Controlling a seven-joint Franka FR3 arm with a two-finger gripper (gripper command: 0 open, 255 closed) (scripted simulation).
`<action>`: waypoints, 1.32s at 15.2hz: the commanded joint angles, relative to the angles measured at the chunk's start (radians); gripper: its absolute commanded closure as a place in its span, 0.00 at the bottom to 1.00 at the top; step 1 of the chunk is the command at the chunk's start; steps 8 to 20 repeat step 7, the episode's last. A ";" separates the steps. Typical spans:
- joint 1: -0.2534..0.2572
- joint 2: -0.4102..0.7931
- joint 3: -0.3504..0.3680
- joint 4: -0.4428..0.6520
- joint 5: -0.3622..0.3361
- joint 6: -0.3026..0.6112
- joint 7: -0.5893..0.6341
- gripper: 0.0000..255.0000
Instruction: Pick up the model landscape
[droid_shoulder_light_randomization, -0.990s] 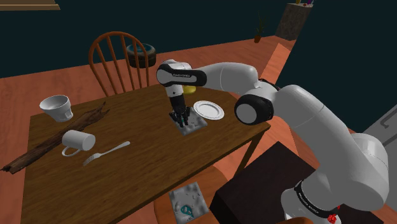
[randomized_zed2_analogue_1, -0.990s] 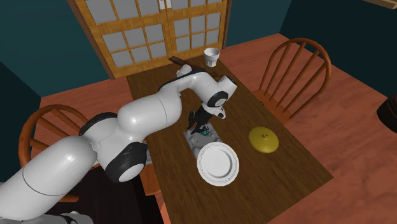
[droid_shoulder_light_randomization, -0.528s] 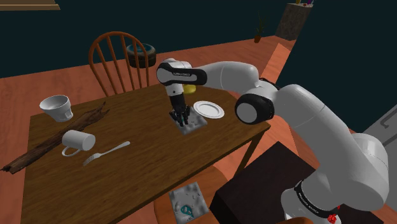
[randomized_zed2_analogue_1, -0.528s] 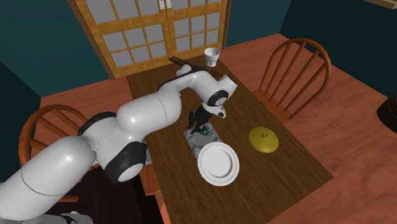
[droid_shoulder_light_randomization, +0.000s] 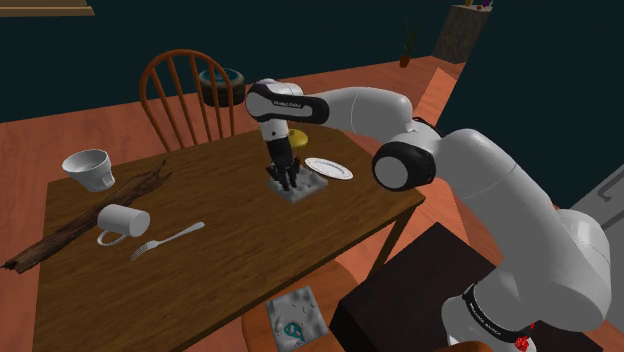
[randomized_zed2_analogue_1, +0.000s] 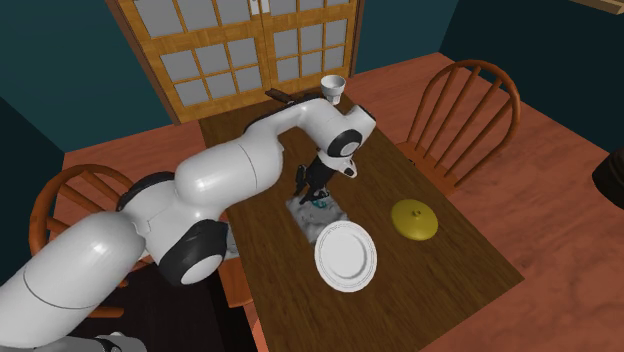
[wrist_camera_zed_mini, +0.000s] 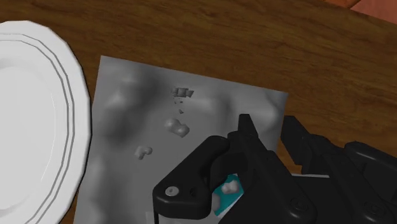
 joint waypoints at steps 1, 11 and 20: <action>0.002 0.002 0.002 0.033 0.001 -0.029 0.007 1.00; 0.003 0.011 0.005 0.103 0.002 -0.091 0.017 1.00; 0.003 0.011 0.005 0.103 0.002 -0.091 0.017 1.00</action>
